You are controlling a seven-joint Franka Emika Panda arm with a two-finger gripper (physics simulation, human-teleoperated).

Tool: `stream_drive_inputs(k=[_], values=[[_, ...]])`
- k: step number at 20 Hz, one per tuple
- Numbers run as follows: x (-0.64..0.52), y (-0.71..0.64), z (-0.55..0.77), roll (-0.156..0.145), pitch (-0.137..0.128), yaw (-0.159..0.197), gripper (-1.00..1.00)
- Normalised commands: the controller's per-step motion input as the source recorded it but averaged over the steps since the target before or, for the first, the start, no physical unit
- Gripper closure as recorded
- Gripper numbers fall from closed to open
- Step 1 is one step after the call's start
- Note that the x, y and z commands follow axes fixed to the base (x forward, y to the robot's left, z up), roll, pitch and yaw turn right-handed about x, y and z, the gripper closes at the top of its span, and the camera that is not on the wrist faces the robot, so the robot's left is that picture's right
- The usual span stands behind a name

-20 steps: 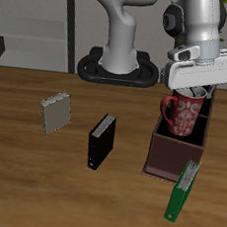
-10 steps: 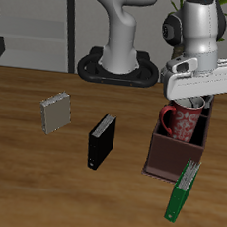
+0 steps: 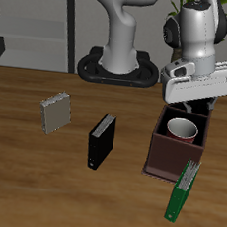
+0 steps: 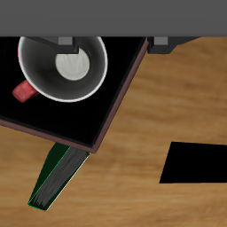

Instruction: Place the red mug into the left desk caddy's right compartment and place the green book into the left desk caddy's back compartment

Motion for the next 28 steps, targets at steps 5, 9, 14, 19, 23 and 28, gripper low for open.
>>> stream_drive_inputs(k=[5, 9, 14, 19, 23, 28], values=[[-0.1, -0.16, 0.15, -0.014, -0.029, 0.008, -1.0], [-0.06, -0.15, 0.19, -0.008, -0.016, -0.017, -1.0], [0.02, -0.33, 0.2, -0.018, 0.018, -0.054, -1.0], [0.03, -0.56, 0.23, -0.042, -0.005, -0.064, -1.0], [0.05, -0.46, 0.09, -0.023, 0.012, -0.054, -1.0], [0.07, -0.58, 0.02, -0.039, 0.048, -0.087, -1.0]])
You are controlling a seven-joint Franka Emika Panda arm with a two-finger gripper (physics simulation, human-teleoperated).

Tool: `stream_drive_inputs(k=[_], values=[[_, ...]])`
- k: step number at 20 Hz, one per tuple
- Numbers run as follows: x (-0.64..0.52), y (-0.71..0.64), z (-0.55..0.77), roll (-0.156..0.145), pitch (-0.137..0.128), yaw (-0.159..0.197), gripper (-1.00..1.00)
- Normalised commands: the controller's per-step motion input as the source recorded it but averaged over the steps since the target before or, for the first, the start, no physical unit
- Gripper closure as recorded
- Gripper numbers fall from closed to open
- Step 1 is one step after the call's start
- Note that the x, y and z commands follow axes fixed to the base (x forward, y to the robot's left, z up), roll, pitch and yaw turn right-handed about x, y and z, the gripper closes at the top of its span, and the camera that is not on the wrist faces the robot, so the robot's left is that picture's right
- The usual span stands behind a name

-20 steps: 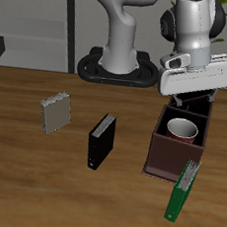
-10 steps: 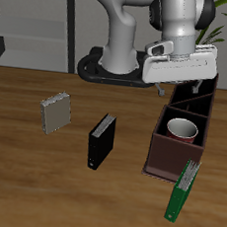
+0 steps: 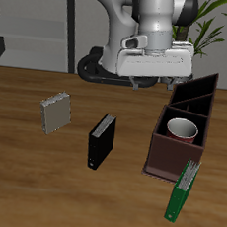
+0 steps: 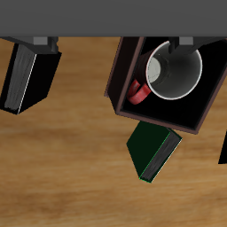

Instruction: Place the red mug into the left desk caddy's right compartment and place the green book into the left desk caddy's back compartment

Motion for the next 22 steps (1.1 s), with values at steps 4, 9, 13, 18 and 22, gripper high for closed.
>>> stream_drive_inputs(k=[4, 9, 13, 18, 22], values=[[-0.11, -0.53, 0.03, -0.017, 0.05, -0.089, -1.0], [-0.11, -0.3, 0.1, -0.024, 0.024, 0.0, -1.0], [0.12, -0.22, 0.22, -0.08, 0.018, -0.029, -1.0], [0.22, -0.02, 0.06, -0.064, 0.058, -0.006, -1.0], [0.28, 0.17, 0.1, -0.04, 0.028, 0.015, -1.0]])
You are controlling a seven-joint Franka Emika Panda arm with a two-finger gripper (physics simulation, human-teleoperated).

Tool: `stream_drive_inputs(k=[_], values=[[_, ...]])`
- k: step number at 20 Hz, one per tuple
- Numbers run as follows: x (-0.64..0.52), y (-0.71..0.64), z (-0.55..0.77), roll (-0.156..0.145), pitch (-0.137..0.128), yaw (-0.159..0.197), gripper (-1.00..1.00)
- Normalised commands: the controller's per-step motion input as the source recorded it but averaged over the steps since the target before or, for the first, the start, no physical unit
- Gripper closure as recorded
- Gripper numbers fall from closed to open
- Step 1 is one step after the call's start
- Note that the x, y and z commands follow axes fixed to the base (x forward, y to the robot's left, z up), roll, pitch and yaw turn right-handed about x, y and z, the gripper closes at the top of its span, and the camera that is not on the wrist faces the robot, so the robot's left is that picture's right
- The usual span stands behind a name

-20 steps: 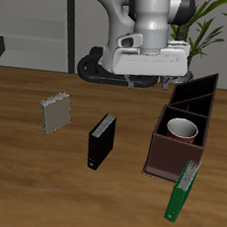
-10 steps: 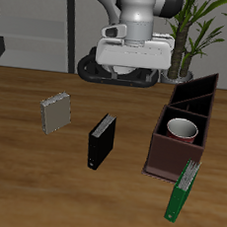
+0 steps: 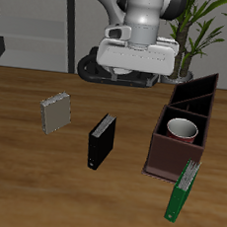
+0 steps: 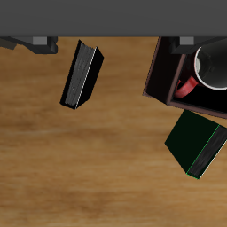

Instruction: Place the red mug into the left desk caddy's right compartment and place the green book into the left desk caddy's back compartment

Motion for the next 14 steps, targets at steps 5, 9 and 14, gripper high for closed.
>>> stream_drive_inputs(k=[5, 9, 14], values=[[0.24, 0.4, 0.05, 0.004, 0.034, 0.002, -1.0], [0.16, 0.29, 0.01, 0.025, 0.021, -0.015, -1.0], [0.11, 0.28, -0.01, 0.02, 0.001, -0.013, -1.0]])
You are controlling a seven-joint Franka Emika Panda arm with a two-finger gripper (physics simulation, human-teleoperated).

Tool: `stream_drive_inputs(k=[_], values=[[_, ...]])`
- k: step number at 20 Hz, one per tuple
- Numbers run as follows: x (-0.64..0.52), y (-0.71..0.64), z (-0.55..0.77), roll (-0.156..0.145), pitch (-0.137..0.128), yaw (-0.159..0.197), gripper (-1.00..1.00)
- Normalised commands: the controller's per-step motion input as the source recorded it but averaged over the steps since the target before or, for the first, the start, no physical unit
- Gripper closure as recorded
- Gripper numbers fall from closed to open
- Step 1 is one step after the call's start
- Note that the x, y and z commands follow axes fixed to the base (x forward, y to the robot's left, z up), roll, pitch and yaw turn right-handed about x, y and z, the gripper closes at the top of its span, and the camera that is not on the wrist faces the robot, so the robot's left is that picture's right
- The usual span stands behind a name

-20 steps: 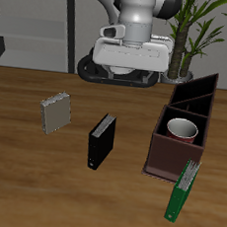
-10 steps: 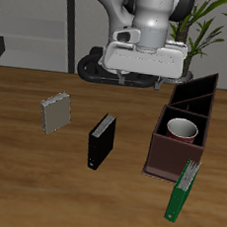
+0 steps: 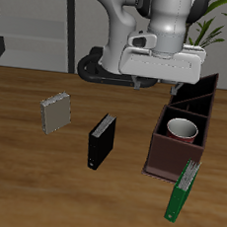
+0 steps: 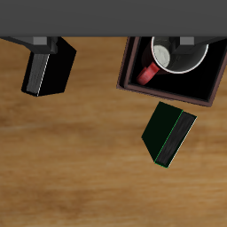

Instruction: Place the red mug into the left desk caddy's right compartment and place the green book into the left desk caddy's back compartment

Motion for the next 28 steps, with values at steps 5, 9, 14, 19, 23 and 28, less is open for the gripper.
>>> stream_drive_inputs(k=[5, 9, 14, 19, 23, 28], values=[[0.19, 0.33, -0.03, 0.01, 0.004, 0.012, -1.0], [0.23, 0.26, -0.04, -0.004, 0.014, 0.019, -1.0], [0.33, 0.22, -0.06, -0.008, 0.023, -0.005, -1.0], [0.31, 0.18, -0.04, -0.002, 0.003, -0.019, -1.0], [0.25, 0.18, -0.04, -0.001, -0.027, 0.0, -1.0], [0.21, 0.15, -0.12, 0.009, -0.011, -0.035, -1.0]])
